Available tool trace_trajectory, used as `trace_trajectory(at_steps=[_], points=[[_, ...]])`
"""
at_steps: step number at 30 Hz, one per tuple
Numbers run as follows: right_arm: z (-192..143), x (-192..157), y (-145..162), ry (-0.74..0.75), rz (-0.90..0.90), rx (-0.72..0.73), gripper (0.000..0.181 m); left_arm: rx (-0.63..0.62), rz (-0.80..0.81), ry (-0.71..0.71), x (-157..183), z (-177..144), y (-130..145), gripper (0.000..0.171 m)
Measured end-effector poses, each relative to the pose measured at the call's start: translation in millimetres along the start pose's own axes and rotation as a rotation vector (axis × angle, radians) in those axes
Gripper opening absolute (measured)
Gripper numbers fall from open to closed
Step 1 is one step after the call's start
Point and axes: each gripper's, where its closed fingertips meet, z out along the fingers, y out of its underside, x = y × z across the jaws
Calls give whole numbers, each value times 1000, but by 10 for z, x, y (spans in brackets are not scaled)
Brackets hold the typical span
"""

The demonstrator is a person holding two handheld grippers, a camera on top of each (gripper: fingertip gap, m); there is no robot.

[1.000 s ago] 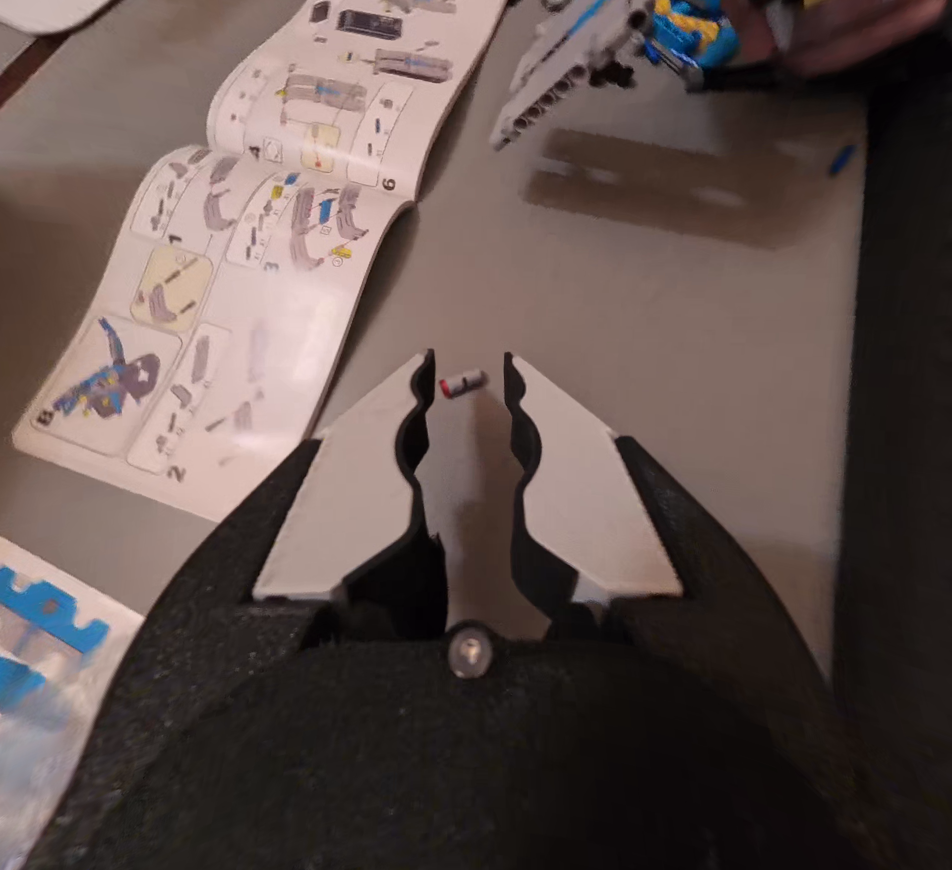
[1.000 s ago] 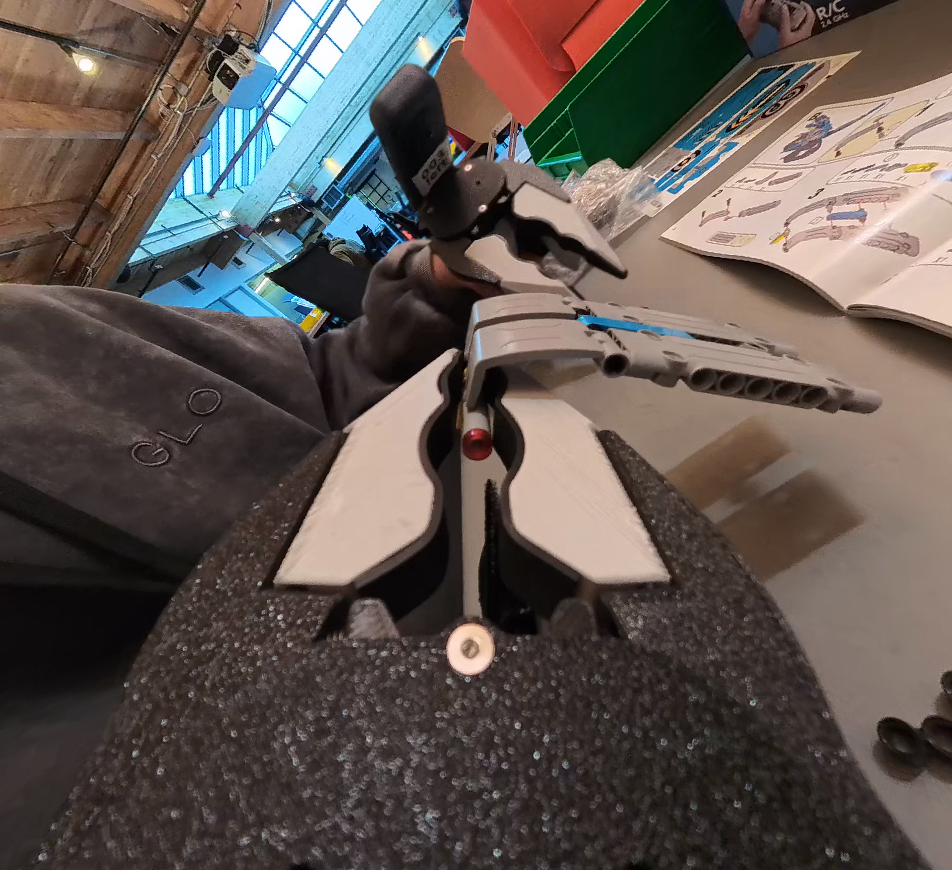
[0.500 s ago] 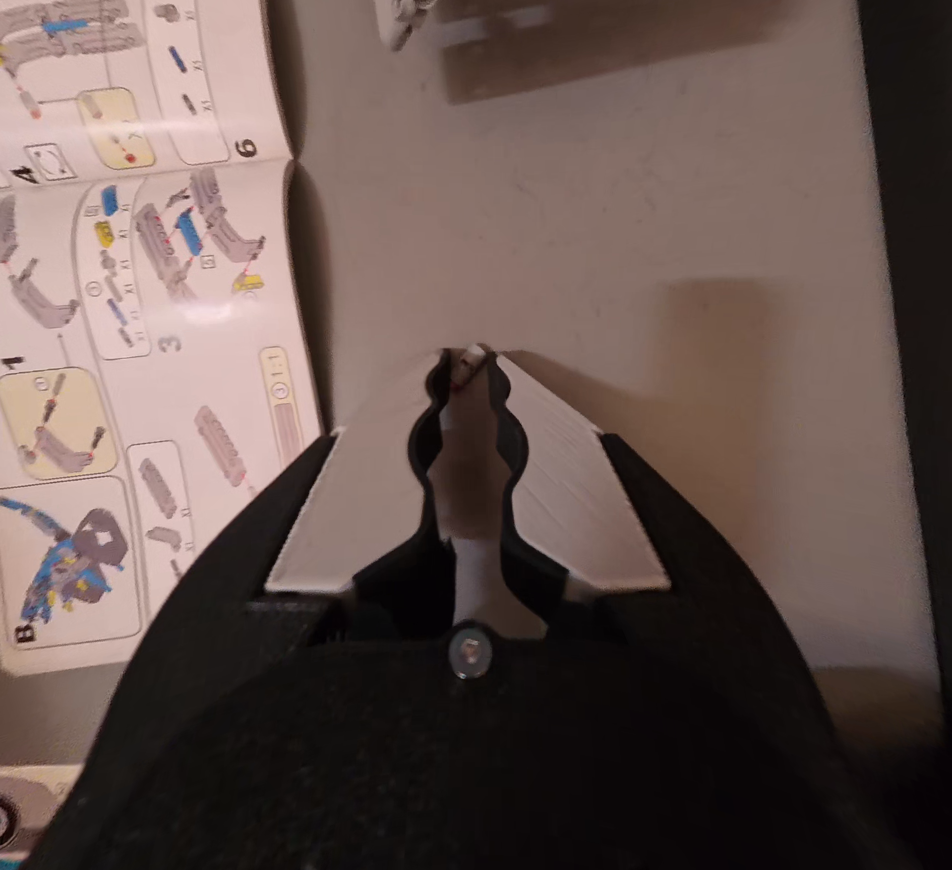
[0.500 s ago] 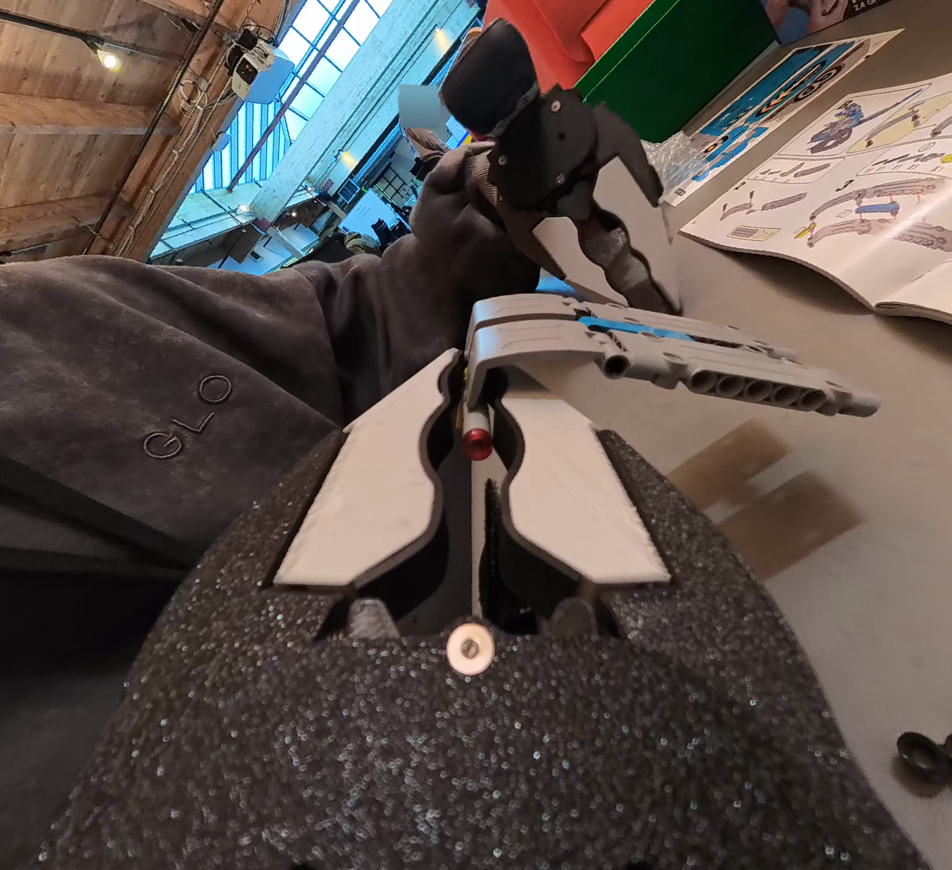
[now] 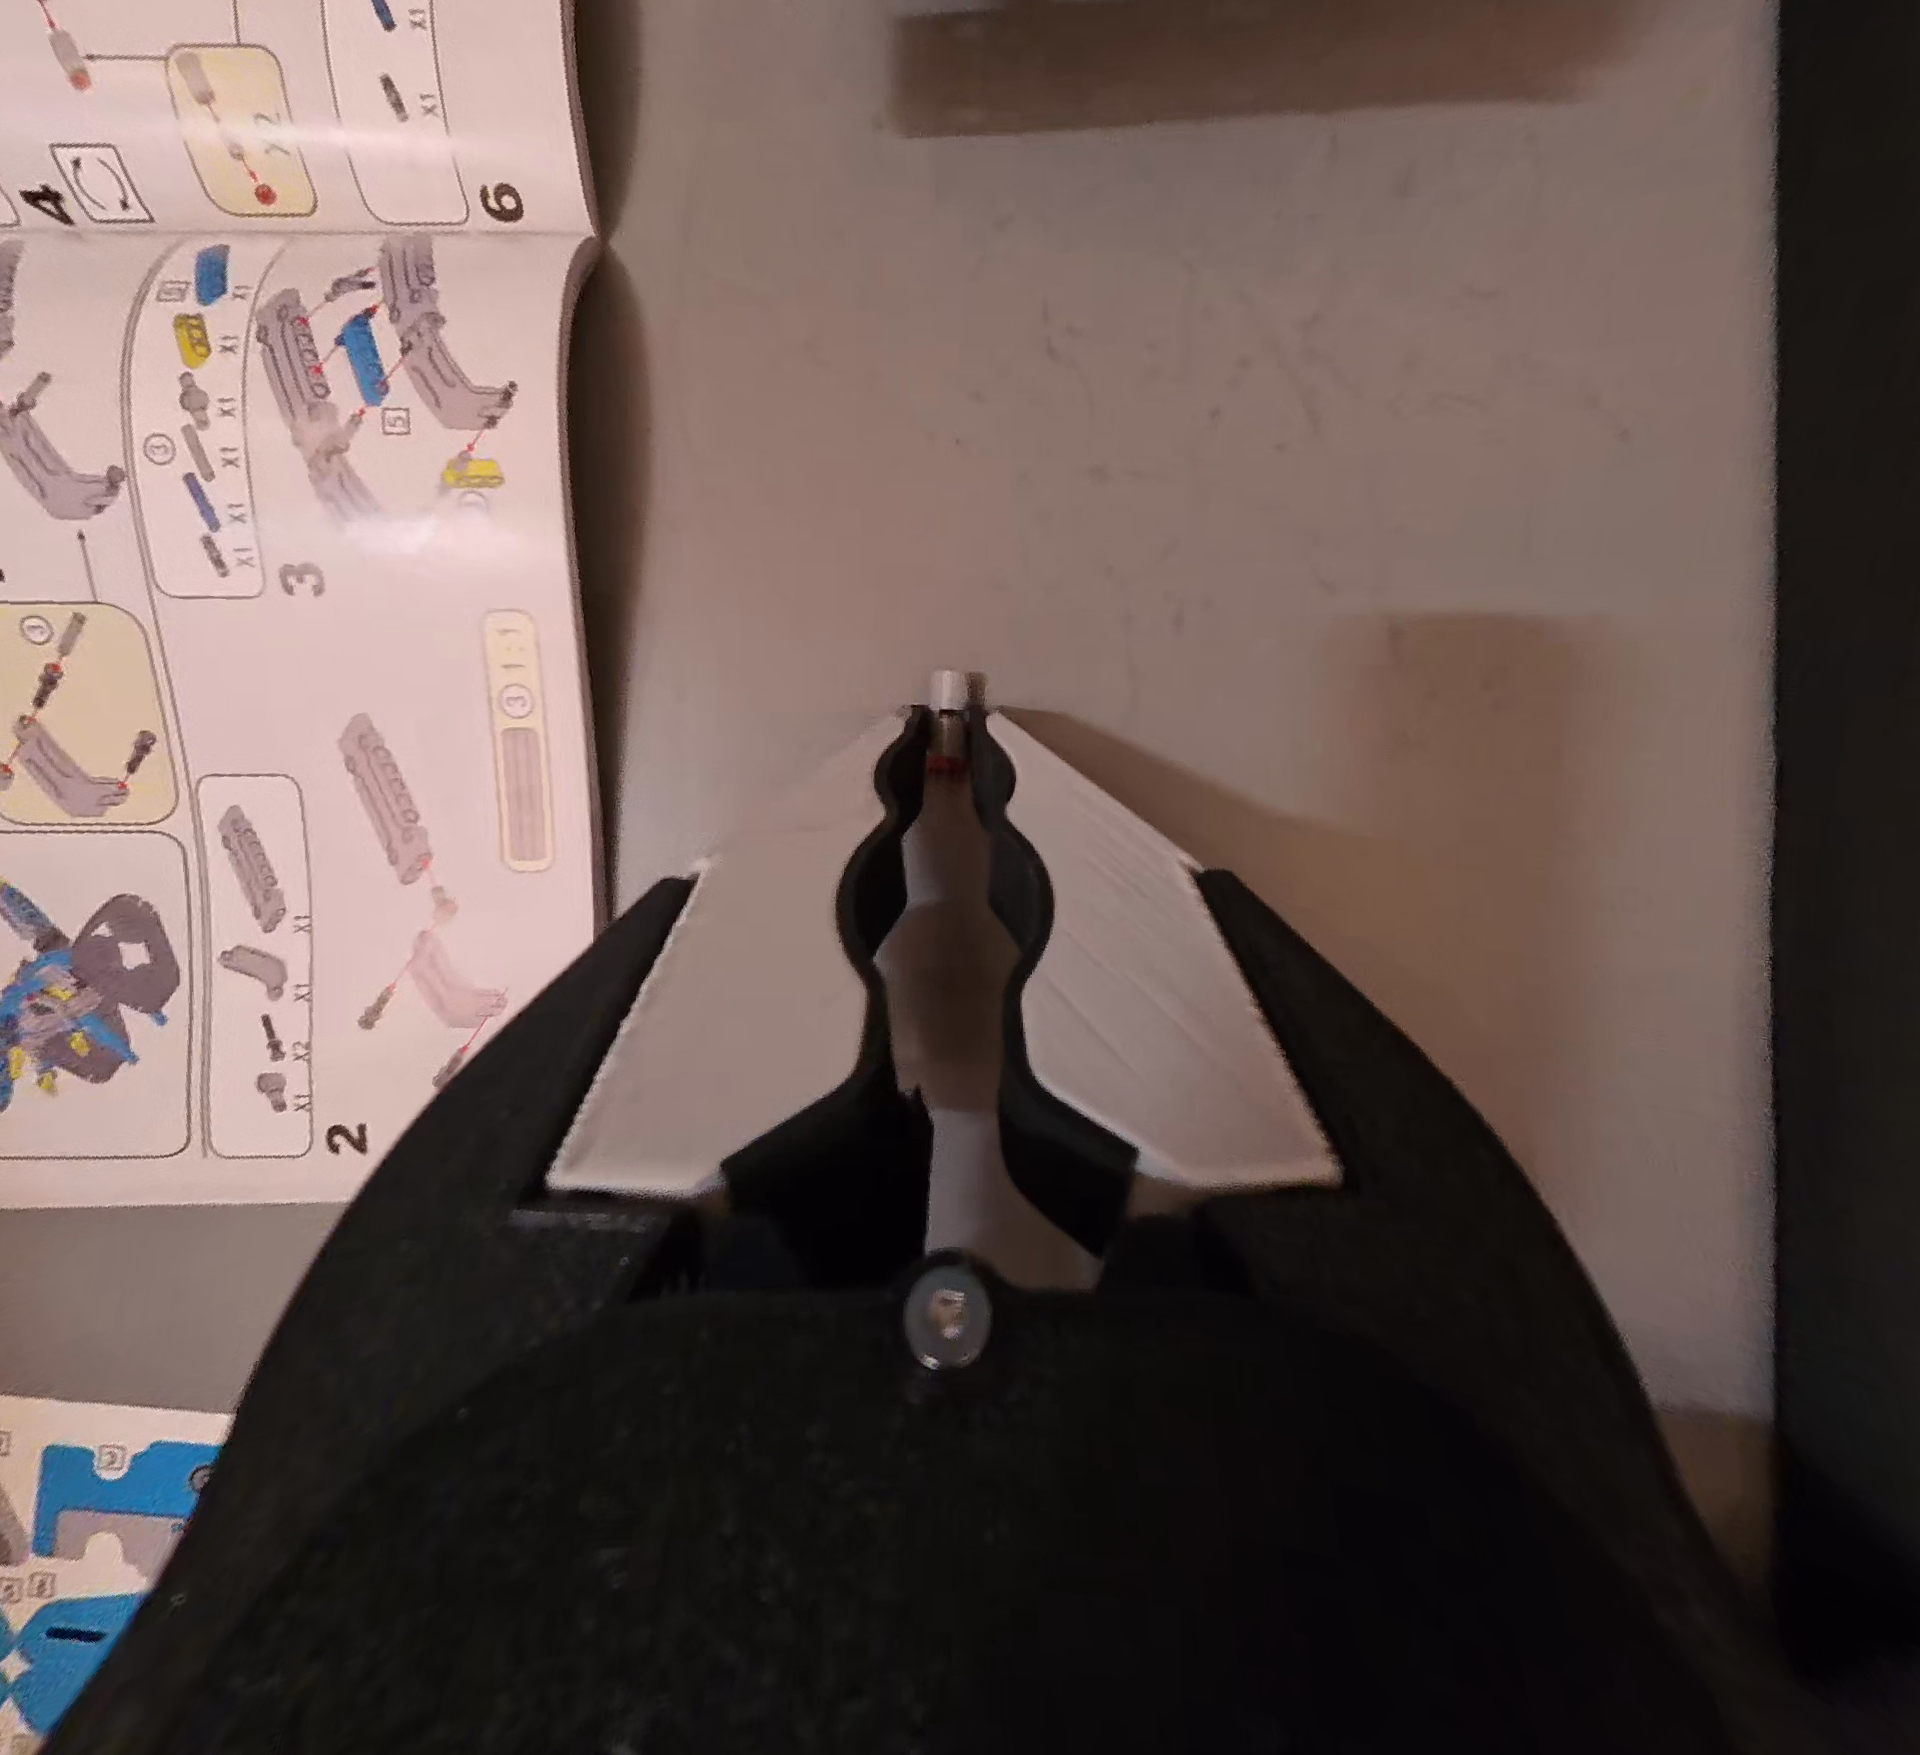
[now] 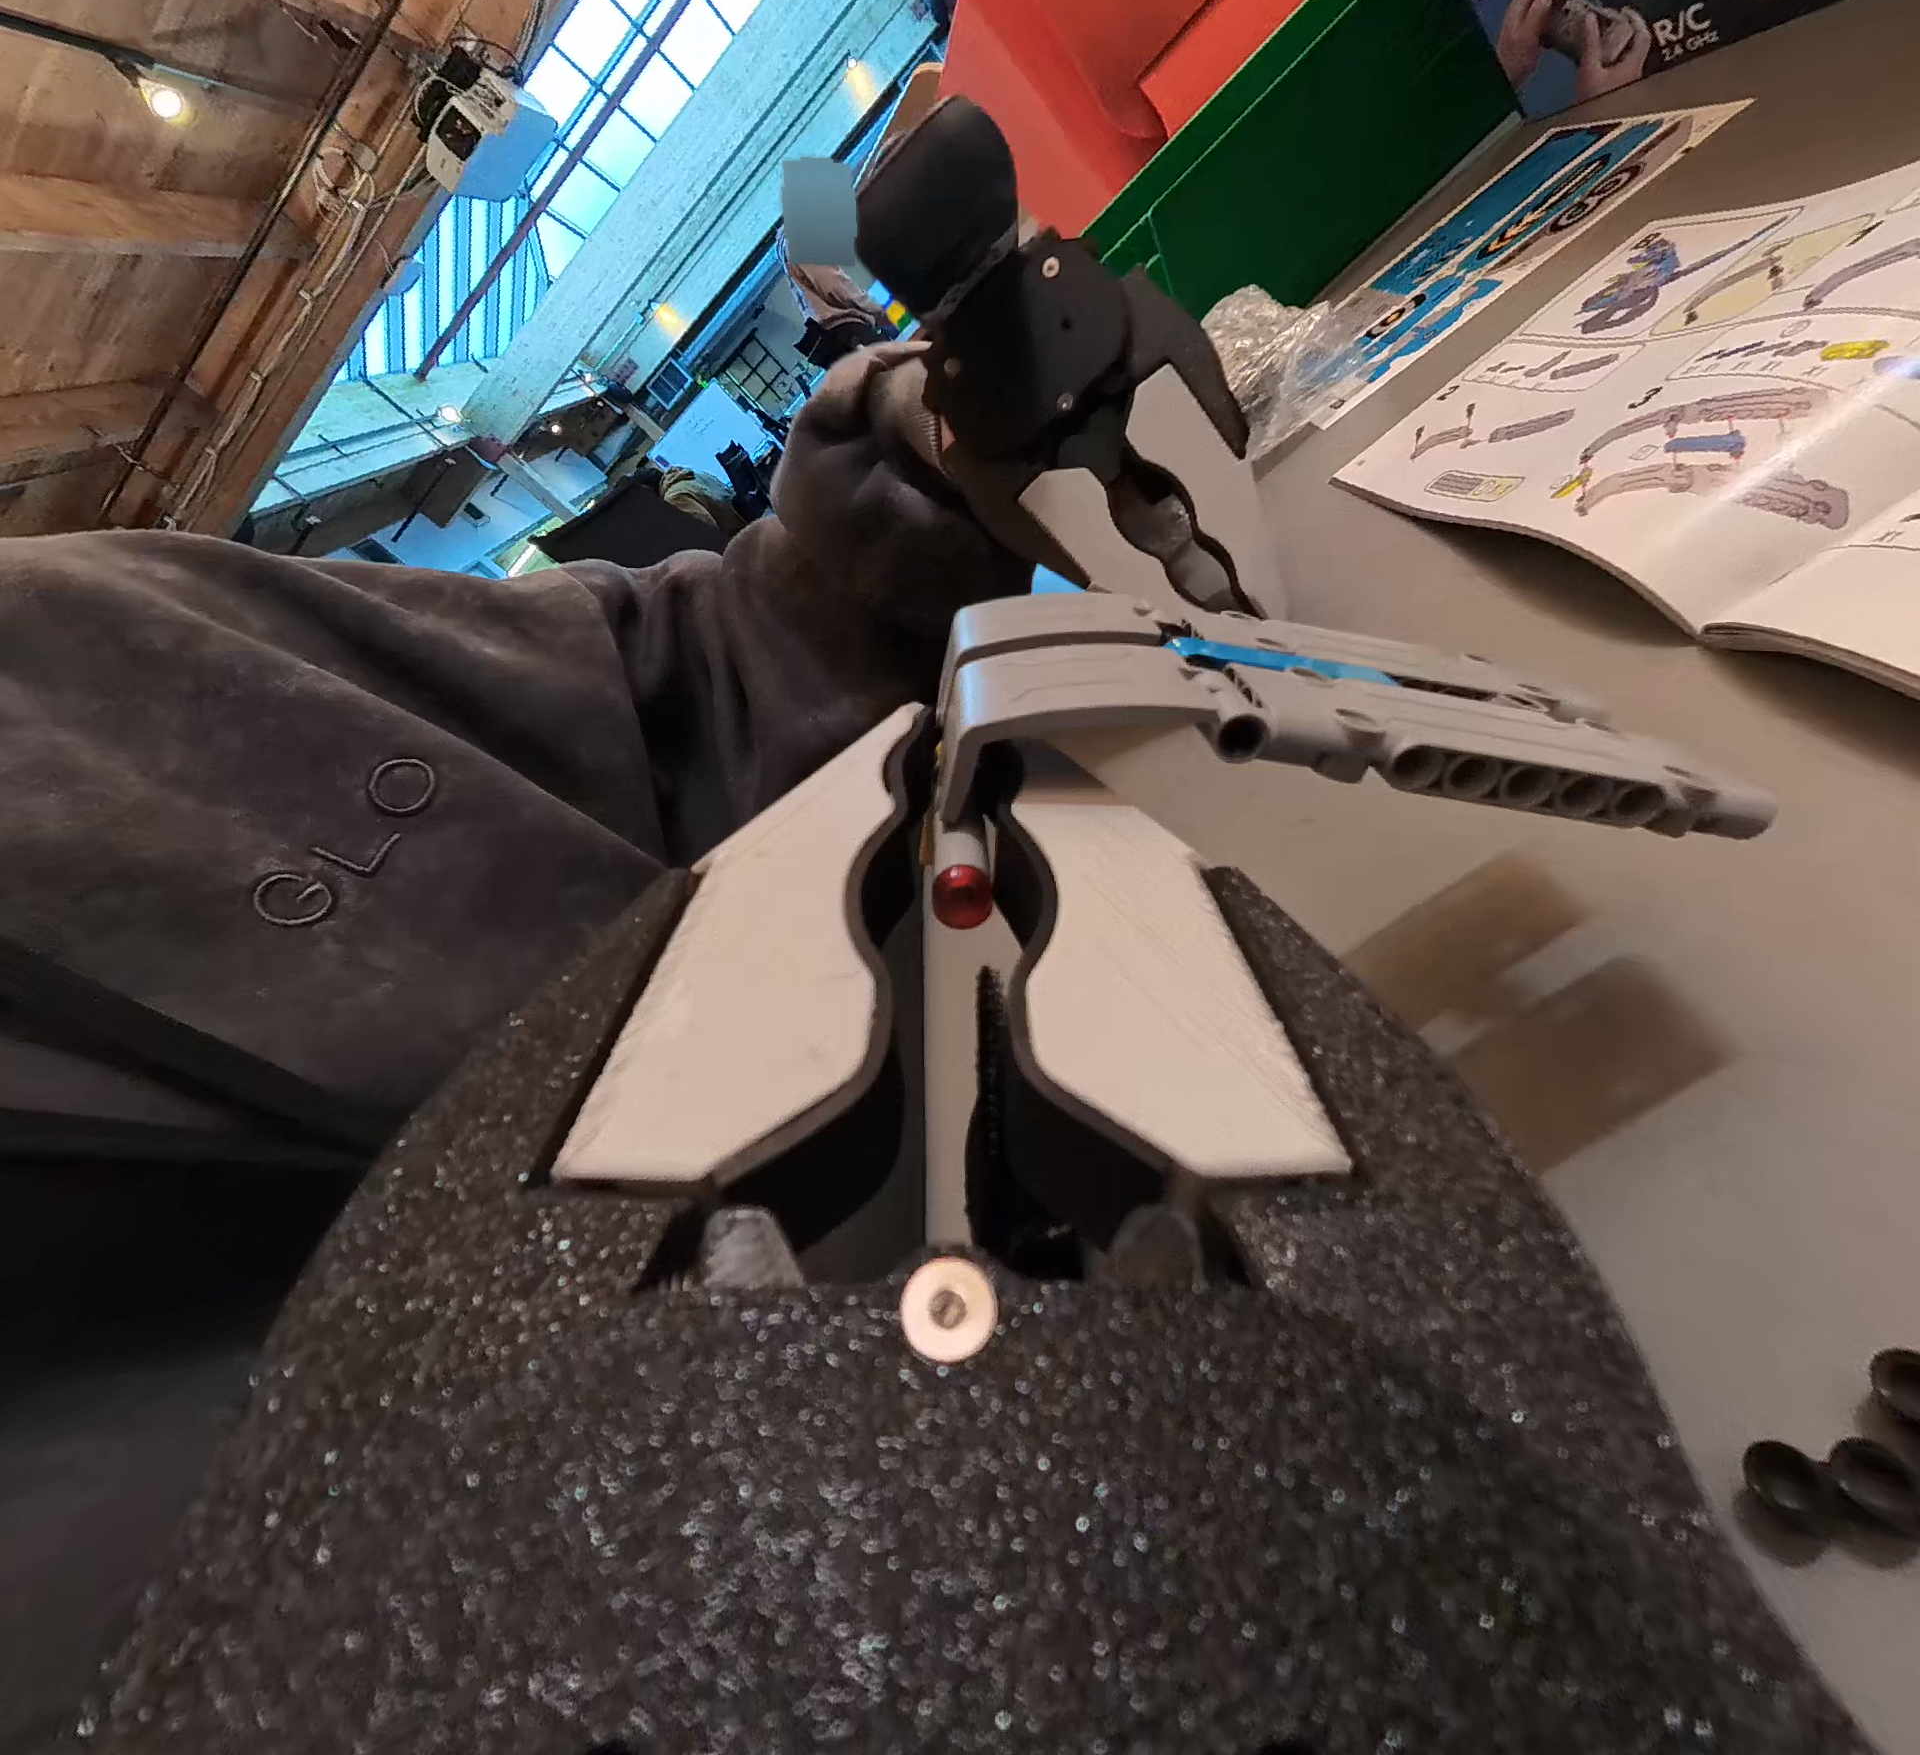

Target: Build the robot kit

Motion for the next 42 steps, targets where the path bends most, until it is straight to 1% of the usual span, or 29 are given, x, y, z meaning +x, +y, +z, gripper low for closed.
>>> trace_trajectory(at_steps=[3, 4, 5, 6, 7, 8, 9, 10, 12, 14, 15, 17, 18, 20, 25, 28, 34, 38, 40, 42], points=[[-6, -2, -3, 4, -7, 2, 5, -21, 14, -11, -1, 2, -1, 6], [-11, -1, -11, 7, -11, 6, 5, -28, 19, -28, -14, 6, -13, 6], [-15, 4, -16, 11, -14, 8, 5, -12, 28, -77, -56, 11, -67, 6], [-16, 20, -12, 21, -16, 5, 5, 48, 38, -90, -7, 2, -202, 6], [-18, 46, -2, 36, -17, 0, 5, 146, 37, -86, 102, -29, -415, 6], [-19, 71, 11, 50, -17, -7, 6, 246, 30, -115, 190, -73, -644, 6], [-17, 89, 28, 59, -15, -18, 6, 319, 30, -163, 274, -107, -833, 6], [-13, 116, 61, 73, -13, -37, 6, 361, 40, -209, 371, -111, -963, 7], [2, 160, 130, 97, -13, -75, 6, 380, 52, -358, 435, -87, -1078, 7], [13, 179, 163, 111, -18, -95, 6, 369, 94, -437, 500, -35, -1082, 7], [19, 196, 193, 121, -21, -113, 6, 385, 93, -456, 519, -30, -1088, 7], [23, 247, 232, 155, -31, -133, 6, 400, 77, -448, 568, -28, -1080, 7], [29, 250, 257, 156, -31, -147, 6, 417, 79, -469, 555, -62, -1088, 7], [45, 257, 287, 160, -35, -164, 6, 436, 70, -466, 550, -76, -1095, 7], [60, 193, 239, 154, -96, -148, 5, 411, 78, -414, 605, 30, -1069, 6], [74, 230, 309, 175, -113, -189, 6, 427, 63, -391, 613, 28, -1078, 6], [91, 257, 380, 192, -131, -233, 6, 412, 57, -370, 619, 67, -1046, 6], [91, 261, 379, 192, -132, -233, 5, 426, 41, -343, 624, 69, -1046, 6], [93, 250, 386, 183, -124, -235, 6, 442, 16, -308, 638, 68, -1048, 6], [93, 207, 390, 146, -106, -235, 5, 482, -32, -233, 679, 49, -1063, 6]])
